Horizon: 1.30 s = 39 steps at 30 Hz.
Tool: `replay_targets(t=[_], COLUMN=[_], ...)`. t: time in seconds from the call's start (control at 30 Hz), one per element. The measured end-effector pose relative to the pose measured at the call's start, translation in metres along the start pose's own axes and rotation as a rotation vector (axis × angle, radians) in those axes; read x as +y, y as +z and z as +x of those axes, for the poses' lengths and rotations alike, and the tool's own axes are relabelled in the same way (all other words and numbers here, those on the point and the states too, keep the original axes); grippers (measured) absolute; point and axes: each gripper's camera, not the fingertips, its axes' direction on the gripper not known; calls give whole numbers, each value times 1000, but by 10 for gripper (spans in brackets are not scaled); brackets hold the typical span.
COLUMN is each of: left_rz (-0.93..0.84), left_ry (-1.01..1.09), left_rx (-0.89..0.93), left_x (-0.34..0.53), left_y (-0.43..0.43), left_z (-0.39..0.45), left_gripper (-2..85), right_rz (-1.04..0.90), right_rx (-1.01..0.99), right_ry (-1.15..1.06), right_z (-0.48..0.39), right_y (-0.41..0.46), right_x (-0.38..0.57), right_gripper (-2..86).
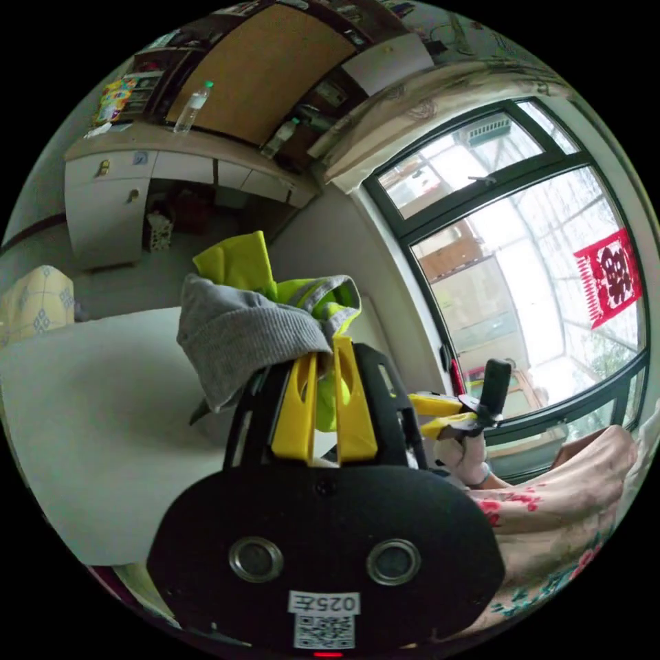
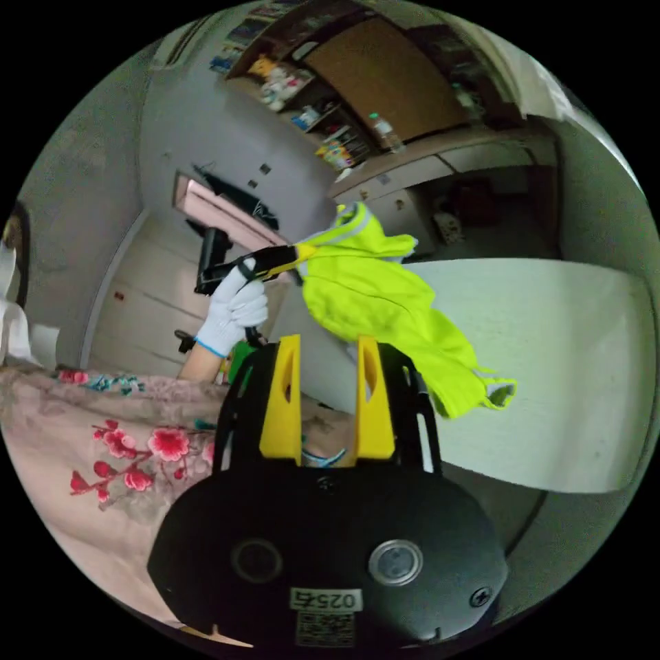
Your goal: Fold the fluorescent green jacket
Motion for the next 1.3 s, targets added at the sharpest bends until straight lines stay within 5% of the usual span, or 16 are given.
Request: replay_targets(t=[0.23, 0.5, 0.63, 0.8, 0.93, 1.13, 1.3], left_rz=[-22, -88, -98, -15, 33, 198, 374], left_ry=[-17, 17, -6, -240, -389, -472, -346], left_rx=[22, -52, 109, 212, 238, 181, 174], left_x=[15, 22, 32, 63, 86, 109, 121], left_y=[-8, -17, -14, -13, -9, -58, -153], left_z=[23, 51, 26, -38, -84, -112, -87], left_gripper=[-5, 20, 67, 85, 0, -15, -16], right_rz=[-6, -27, -20, 2, 45, 123, 199], right_rx=[226, 243, 183, 40, 36, 338, 628], right_ry=[-299, -228, -188, -53, 26, 67, 10], right_z=[-78, -70, -58, -22, -5, -4, -39], right_y=[46, 83, 65, 38, 22, -26, -84], right_x=[-5, -12, 3, 25, 37, 43, 34], right_gripper=[163, 25, 5, -1, -2, -4, -5])
